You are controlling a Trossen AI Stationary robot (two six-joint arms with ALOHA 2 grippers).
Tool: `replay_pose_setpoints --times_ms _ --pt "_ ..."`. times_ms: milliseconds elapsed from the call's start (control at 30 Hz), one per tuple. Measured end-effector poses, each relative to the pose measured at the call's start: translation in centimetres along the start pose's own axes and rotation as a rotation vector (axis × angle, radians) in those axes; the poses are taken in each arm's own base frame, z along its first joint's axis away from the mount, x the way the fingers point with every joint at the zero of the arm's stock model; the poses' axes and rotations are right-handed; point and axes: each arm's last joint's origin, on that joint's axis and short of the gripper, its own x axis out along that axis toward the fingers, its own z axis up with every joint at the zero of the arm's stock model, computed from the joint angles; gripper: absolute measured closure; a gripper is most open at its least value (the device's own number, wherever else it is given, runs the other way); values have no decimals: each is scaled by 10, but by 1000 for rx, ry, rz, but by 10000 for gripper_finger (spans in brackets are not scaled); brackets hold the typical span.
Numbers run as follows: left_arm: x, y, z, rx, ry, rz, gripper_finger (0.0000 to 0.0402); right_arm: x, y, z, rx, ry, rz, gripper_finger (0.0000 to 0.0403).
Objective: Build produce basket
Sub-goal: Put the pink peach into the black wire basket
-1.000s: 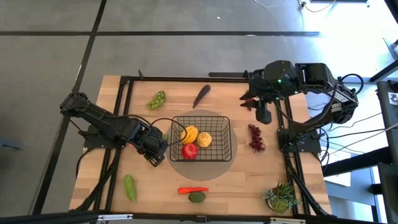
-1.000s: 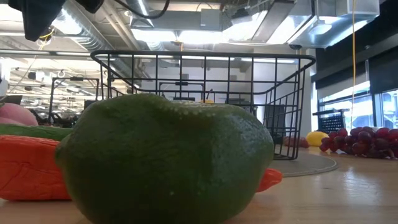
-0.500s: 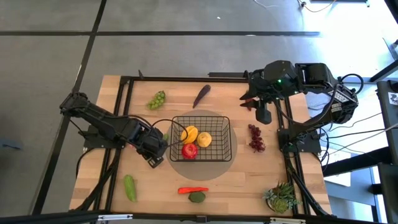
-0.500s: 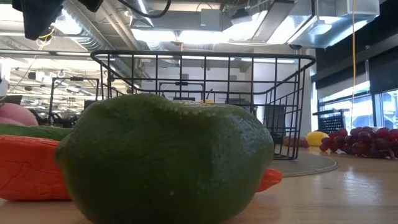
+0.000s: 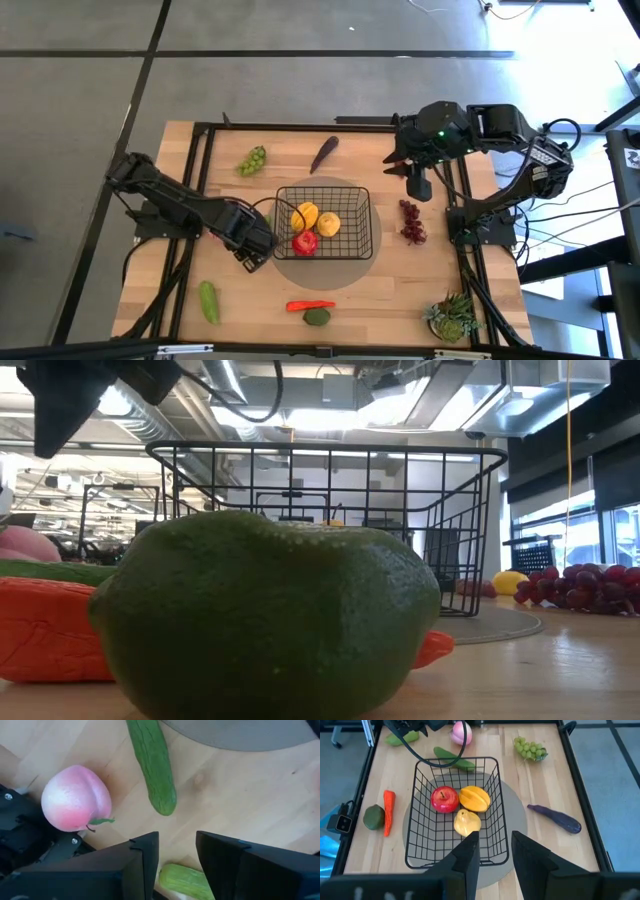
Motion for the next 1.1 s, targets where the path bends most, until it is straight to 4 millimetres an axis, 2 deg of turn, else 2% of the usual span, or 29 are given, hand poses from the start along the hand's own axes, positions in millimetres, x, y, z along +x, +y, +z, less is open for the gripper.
replay_pose_setpoints --times_ms 200,367,533,800,1100 --pt "15 -4 4 3 -34 58 281 7 0 -2 0 22 1 295" --pt "32 4 1 -22 -9 114 281 8 0 -3 -3 26 2 295" --pt "30 9 -5 -63 14 108 281 8 0 -3 -3 26 2 295" --pt "29 12 -23 -14 58 189 281 8 0 -3 -3 26 2 295" --pt "35 16 -39 -232 54 280 281 8 0 -3 -2 26 1 295"
